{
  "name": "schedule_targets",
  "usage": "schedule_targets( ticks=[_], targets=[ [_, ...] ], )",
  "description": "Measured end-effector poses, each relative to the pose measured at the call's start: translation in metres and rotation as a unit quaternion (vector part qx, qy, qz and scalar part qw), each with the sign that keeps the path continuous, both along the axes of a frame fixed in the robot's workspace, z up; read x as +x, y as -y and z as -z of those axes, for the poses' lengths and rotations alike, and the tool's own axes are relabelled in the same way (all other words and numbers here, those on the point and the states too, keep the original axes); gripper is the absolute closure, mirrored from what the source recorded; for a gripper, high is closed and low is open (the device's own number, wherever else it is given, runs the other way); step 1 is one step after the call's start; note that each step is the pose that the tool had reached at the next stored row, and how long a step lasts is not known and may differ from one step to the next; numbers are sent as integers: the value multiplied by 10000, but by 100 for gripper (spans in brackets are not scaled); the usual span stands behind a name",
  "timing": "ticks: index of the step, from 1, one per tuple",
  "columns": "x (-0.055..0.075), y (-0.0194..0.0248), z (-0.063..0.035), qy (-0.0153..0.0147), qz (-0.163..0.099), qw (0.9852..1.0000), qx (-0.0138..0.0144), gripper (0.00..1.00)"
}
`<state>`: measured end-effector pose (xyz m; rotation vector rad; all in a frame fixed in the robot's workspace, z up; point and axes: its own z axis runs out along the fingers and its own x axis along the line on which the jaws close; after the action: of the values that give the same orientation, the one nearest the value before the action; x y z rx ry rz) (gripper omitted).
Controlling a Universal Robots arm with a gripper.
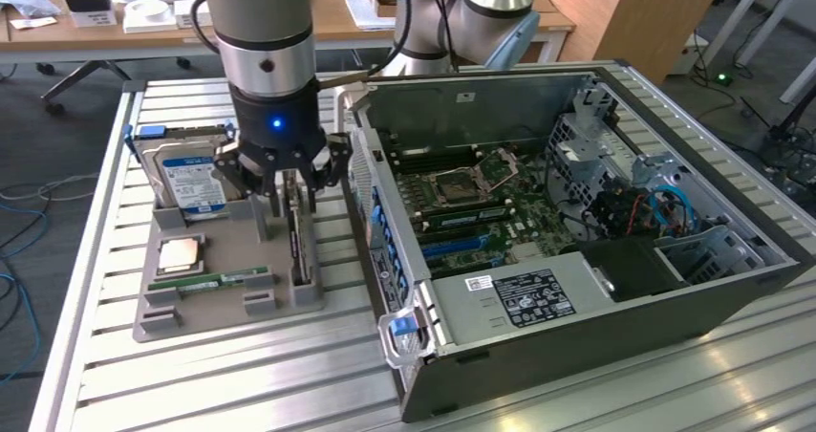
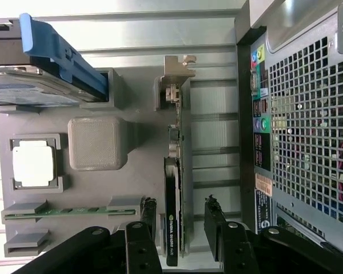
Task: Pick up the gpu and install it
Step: 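Pick up the gpu and move the gpu toward the slot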
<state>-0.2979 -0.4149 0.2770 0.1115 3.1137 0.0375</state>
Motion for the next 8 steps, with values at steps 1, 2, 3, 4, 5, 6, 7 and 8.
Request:
schedule_targets(
  ticks=[1,2,3,4,5,6,7,8],
  targets=[
    [0,0,12,0,0,10000,0,53],
    [0,0,22,0,0,10000,0,53],
    [0,0,28,0,0,10000,0,53],
    [0,0,30,-1,0,10000,-1,53],
    [-9,0,52,-1,1,10000,-1,53],
    [-15,0,58,-1,1,10000,-1,53],
    [-18,0,64,-1,1,10000,-1,53],
    [-20,1,69,0,0,10000,0,53]
  ],
)
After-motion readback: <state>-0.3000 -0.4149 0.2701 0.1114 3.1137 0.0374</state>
